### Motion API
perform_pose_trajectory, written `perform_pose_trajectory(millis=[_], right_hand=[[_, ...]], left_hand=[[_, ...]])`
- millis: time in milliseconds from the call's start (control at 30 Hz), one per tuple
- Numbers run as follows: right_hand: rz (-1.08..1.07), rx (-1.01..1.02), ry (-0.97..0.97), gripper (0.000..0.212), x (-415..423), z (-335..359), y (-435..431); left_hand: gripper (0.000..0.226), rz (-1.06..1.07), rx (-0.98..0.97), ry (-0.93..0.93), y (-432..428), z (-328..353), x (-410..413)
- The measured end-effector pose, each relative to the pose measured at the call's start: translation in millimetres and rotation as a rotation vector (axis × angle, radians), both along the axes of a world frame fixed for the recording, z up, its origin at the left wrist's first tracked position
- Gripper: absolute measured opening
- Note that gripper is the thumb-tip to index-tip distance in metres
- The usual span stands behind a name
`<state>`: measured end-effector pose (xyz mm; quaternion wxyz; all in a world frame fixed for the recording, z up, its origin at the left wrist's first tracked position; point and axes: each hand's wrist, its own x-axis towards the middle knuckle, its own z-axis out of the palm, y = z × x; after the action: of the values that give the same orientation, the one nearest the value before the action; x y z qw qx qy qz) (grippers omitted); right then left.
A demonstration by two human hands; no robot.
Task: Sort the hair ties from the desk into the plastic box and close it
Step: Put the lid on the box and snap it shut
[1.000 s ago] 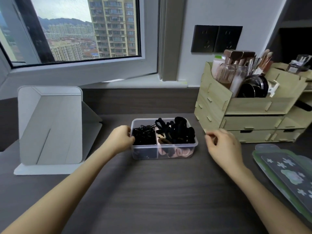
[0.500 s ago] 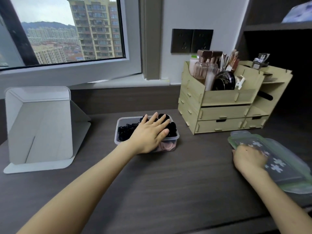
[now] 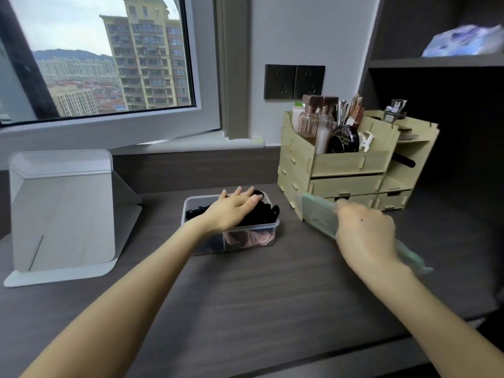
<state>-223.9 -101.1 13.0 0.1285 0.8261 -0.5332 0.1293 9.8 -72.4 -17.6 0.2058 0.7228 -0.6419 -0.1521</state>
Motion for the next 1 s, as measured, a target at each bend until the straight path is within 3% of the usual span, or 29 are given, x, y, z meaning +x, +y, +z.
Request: perform_pose_trajectory(millis=[67, 167, 233, 367, 467, 533, 667, 767, 867, 1000], right_hand=[[0.080, -0.115, -0.115, 0.010, -0.3, 20.1, 4.4], [0.231, -0.231, -0.289, 0.020, 3.6, 50.9, 7.4], [0.359, -0.177, -0.373, 0.025, 13.7, 73.4, 6.2], [0.638, 0.261, -0.532, 0.024, 53.0, 101.7, -16.4], [0.724, 0.584, -0.544, 0.020, 96.7, 94.5, -44.6], [0.715, 0.543, -0.506, 0.016, 124.2, 79.3, -65.1], [0.534, 0.479, -0.463, 0.055, 136.9, 42.2, -90.2], [0.413, 0.463, -0.523, 0.066, 117.0, 17.6, -98.8], [0.343, 0.625, -0.671, 0.060, 105.7, 0.6, -100.0], [0.316, 0.778, -0.836, 0.028, 113.0, -19.0, -98.7]], left_hand=[[0.047, 0.036, -0.103, 0.182, 8.4, 9.4, 6.5], [0.047, 0.134, -0.269, 0.413, 24.2, 26.0, 15.4], [0.048, 0.155, -0.354, 0.536, 35.1, 36.3, 21.1], [0.045, 0.099, -0.444, 0.771, 53.8, 49.6, 29.9], [0.028, 0.181, -0.561, 0.723, 59.5, 49.5, 37.5], [0.018, 0.295, -0.624, 0.700, 60.3, 44.6, 44.5], [0.018, 0.531, -0.567, 0.796, 55.7, 26.9, 59.4], [0.026, 0.640, -0.504, 0.914, 46.1, 15.4, 63.7], [0.024, 0.712, -0.486, 1.036, 34.5, 13.6, 59.7], [0.018, 0.769, -0.445, 1.032, 25.2, 13.5, 59.3]])
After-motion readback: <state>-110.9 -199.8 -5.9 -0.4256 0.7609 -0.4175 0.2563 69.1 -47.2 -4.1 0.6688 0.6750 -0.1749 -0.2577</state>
